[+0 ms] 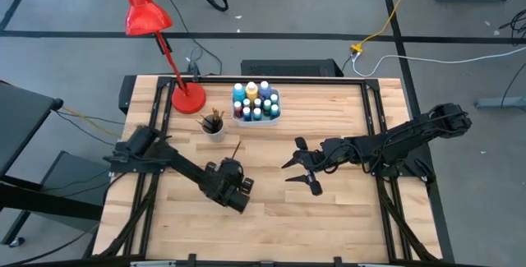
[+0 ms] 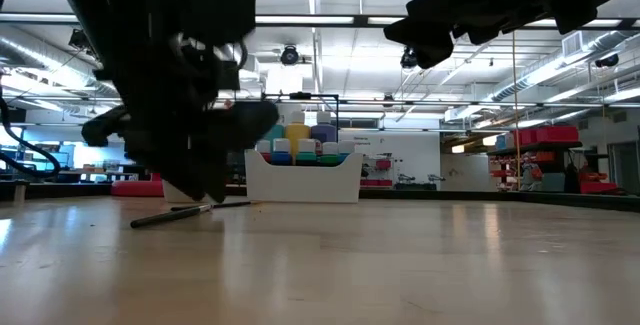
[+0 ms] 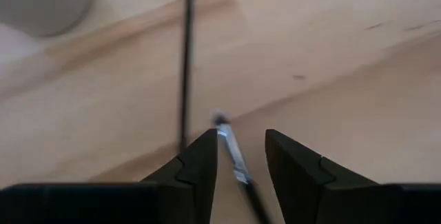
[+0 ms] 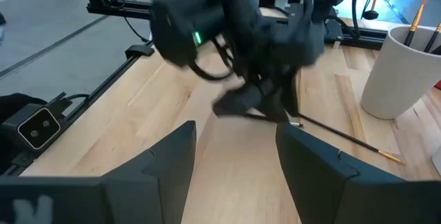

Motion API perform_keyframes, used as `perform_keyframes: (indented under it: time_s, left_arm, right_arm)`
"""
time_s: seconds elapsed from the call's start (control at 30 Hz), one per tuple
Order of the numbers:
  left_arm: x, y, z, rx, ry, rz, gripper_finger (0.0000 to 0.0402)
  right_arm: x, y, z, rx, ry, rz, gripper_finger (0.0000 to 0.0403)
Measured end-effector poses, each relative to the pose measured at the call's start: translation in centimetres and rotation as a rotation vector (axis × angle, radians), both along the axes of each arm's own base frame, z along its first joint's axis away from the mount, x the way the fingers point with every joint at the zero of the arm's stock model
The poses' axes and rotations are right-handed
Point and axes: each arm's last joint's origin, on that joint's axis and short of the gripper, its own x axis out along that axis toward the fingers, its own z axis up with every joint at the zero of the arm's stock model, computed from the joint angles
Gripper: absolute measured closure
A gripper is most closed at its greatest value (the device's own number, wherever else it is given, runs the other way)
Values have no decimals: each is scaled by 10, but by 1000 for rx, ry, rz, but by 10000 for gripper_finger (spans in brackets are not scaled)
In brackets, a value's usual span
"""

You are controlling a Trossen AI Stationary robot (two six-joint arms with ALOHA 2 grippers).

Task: Pick & Place Paint Supplies
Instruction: Put the black paint brush into the white cup

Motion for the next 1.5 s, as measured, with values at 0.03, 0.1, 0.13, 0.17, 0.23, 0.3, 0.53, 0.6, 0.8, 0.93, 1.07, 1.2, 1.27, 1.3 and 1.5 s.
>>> perform_keyframes:
  time_s: [0.03,0.1,0.13,0.17,0.23,0.3,0.53,0.6,0.8,0.93,1.07,1.2,1.27,1.3,1.5]
  left_arm:
    - [1,2,-5,8,17,3,272]
    - [4,4,-14,21,27,15,275]
    - [4,5,-16,29,28,23,277]
    - [5,6,-18,36,26,29,279]
    - [7,8,-22,44,29,40,284]
    - [8,10,-23,47,20,48,292]
    - [9,9,-23,39,8,50,379]
    - [9,10,-24,43,3,51,389]
    - [16,9,-20,89,-19,34,392]
    - [28,4,-2,146,-27,-18,395]
    - [35,3,29,266,-35,-33,398]
    - [34,4,72,411,-82,-33,396]
    - [31,5,90,475,-91,-45,396]
    - [29,6,100,505,-102,-49,397]
    - [9,19,152,664,-173,-54,396]
  right_arm:
    - [0,0,0,1,-4,0,195]
    - [0,0,0,1,-3,0,195]
    - [0,0,1,1,-7,0,195]
    - [0,0,1,2,-10,0,195]
    - [0,0,1,2,-10,0,195]
    - [0,0,1,3,-14,0,195]
    - [0,0,1,3,-14,0,195]
    - [0,0,1,3,-15,0,195]
    - [0,0,2,3,-15,0,195]
    - [1,0,2,3,-16,0,195]
    - [0,0,1,3,-15,0,195]
    - [0,0,1,2,-10,0,195]
    - [0,0,1,2,-11,0,195]
    - [0,0,1,2,-9,0,195]
    - [0,0,1,2,-10,0,195]
